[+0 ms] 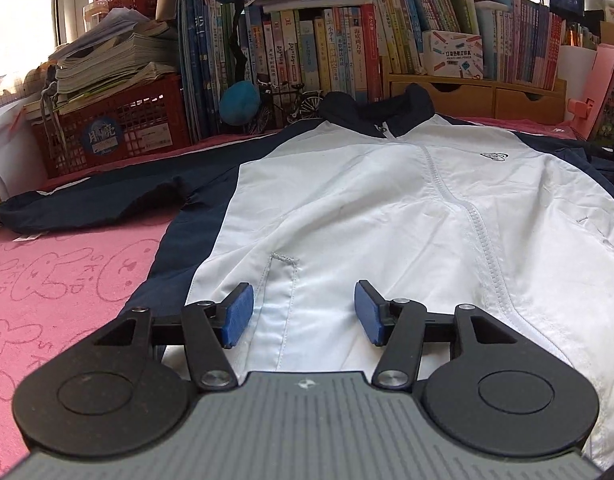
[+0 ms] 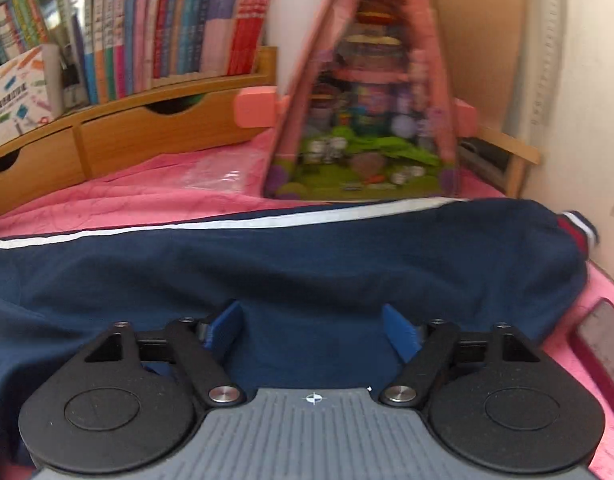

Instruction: Fold clothes

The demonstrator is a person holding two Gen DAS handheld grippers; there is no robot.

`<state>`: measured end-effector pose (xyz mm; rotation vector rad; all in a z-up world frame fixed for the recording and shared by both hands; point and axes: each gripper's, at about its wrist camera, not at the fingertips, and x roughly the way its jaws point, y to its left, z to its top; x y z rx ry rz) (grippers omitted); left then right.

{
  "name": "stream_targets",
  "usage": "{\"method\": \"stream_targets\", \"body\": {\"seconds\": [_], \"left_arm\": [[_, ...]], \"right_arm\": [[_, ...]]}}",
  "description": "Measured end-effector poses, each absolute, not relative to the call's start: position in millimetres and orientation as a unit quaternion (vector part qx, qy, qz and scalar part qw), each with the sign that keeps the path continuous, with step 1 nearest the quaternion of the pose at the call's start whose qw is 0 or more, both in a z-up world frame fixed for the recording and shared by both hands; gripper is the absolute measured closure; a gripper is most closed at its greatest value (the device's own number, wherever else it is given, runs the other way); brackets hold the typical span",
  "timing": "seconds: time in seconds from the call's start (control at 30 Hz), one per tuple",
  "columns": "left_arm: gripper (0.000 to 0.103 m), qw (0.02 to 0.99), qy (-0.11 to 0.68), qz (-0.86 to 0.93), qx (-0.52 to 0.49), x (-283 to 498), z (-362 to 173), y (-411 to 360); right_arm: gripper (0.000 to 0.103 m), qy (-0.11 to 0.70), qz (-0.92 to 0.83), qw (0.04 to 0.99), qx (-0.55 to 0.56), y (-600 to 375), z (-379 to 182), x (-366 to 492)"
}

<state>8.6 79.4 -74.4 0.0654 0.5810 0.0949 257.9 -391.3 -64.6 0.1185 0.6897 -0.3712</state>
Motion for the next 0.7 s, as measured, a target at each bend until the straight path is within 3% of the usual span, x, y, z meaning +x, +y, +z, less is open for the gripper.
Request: {"method": "stream_targets", "body": {"seconds": [0.17,0.37,0.57,0.7], "left_arm": [[0.047,0.956,0.287,0.048,0.027,8.8,-74.3,80.2],[0.046,0.956,0.286,0.050,0.027,8.5,-74.3,79.5],[0.046,0.956,0.287,0.050,0.024,8.9,-73.7,80.0],[0.046,0.956,0.287,0.050,0.021,8.7,-73.6,80.4]], "right_arm": [[0.031,0.287,-0.037,0.955,0.061,-362.1,-37.0,186.5],[0.021,0.264,0.229,0.937,0.027,-279.0,-18.0,79.3],[0.020,0.259,0.311,0.907,-0.119,-204.1,-31.2,8.6],[0.019,0.313,0.268,0.899,-0.146,-206.8,-47.4,5.9]]}}
